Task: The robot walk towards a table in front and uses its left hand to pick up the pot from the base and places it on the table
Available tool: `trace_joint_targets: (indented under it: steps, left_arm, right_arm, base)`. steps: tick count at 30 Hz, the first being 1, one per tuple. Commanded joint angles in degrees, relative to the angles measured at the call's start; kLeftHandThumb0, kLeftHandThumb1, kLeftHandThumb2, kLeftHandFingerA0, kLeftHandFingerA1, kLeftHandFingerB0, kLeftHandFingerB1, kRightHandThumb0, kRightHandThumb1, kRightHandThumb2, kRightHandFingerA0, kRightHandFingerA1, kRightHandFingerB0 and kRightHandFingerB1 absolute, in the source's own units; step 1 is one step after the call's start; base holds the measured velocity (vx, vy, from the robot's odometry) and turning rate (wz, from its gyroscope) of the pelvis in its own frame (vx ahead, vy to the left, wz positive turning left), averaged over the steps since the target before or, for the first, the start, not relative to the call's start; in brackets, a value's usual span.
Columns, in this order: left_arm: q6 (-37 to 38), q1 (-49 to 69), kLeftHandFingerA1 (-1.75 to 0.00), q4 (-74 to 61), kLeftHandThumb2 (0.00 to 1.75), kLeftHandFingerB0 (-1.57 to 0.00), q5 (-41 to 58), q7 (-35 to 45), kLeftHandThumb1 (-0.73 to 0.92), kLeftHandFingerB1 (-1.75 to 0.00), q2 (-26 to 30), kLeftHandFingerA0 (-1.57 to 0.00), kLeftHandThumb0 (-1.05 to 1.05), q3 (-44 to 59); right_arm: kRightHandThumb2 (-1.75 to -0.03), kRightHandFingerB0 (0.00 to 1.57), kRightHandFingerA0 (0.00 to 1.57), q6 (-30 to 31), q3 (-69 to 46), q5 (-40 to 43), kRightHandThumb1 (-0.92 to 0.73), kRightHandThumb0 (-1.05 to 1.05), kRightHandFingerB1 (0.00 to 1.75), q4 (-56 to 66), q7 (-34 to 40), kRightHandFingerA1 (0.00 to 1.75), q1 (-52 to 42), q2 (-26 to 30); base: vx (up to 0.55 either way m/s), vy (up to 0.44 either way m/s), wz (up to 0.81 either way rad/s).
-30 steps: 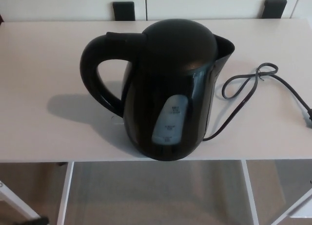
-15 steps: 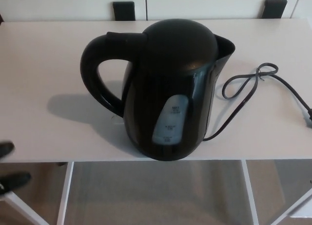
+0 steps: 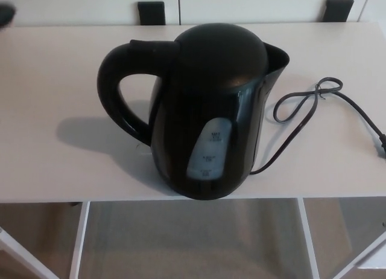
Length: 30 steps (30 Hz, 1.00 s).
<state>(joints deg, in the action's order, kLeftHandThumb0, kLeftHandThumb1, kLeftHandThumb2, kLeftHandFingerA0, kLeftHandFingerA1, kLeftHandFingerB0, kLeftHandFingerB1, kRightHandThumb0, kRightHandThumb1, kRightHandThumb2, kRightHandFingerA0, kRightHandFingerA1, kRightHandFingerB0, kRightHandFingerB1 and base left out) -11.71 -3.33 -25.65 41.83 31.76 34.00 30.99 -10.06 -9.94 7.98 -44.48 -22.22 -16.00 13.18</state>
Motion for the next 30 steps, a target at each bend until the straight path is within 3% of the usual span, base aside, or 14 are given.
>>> trace_joint_targets:
  steps: [1,2,8,26,27,30]
  left_arm:
    - [3.3,-12.2,-0.49,13.9,0.81,0.0,-23.3,-4.5,0.2,-0.46,4.7,-0.01,-0.3,-15.8]
    - [2.6,-13.5,-0.29,15.3,0.71,-0.1,-24.3,-4.9,0.39,-0.3,4.2,-0.08,-0.59,-17.7]
    - [1.1,-20.8,-0.19,23.4,0.76,-0.06,-30.3,-4.0,0.37,-0.21,3.9,-0.02,-0.58,-28.4]
    - [-2.8,-28.2,-0.24,31.4,0.76,-0.05,-34.4,-6.8,0.37,-0.18,-2.3,-0.03,-0.58,-42.2]
    - [-3.0,-28.4,-0.27,31.7,0.54,-0.01,-34.7,-6.8,0.45,-0.24,-2.6,-0.04,-0.61,-42.5]
    - [-3.9,-28.6,-0.27,32.2,0.54,-0.02,-35.6,-7.2,0.45,-0.24,-3.5,-0.05,-0.61,-43.2]
  right_arm:
    - [-0.87,0.34,0.45,0.5,-0.6,-0.2,-0.5,-0.33,0.56,0.1,1.8,0.62,-0.1,0.5]
    - [-0.88,0.35,0.47,0.0,-0.5,-0.5,-0.5,-0.34,0.56,-0.2,1.8,0.64,-0.1,0.5]
    - [-0.88,0.35,0.45,-0.2,-0.5,-0.4,-0.49,-0.35,0.57,0.5,1.8,0.63,-0.3,0.3]
    - [-0.87,0.37,0.48,-0.1,0.0,-1.4,-0.49,-0.35,0.57,2.4,2.9,0.64,-1.0,0.2]
    - [-0.87,0.36,0.48,-0.2,0.1,-1.6,-0.5,-0.35,0.56,2.4,3.1,0.64,-1.0,0.2]
    - [-0.88,0.37,0.5,-0.8,0.2,-1.9,-0.51,-0.34,0.57,1.7,3.4,0.65,-0.8,0.3]
  base:
    - [0.0,0.0,0.0]
    - [0.0,0.0,0.0]
    - [0.0,0.0,0.0]
    - [0.0,0.0,0.0]
    - [0.0,0.0,0.0]
    - [0.0,0.0,0.0]
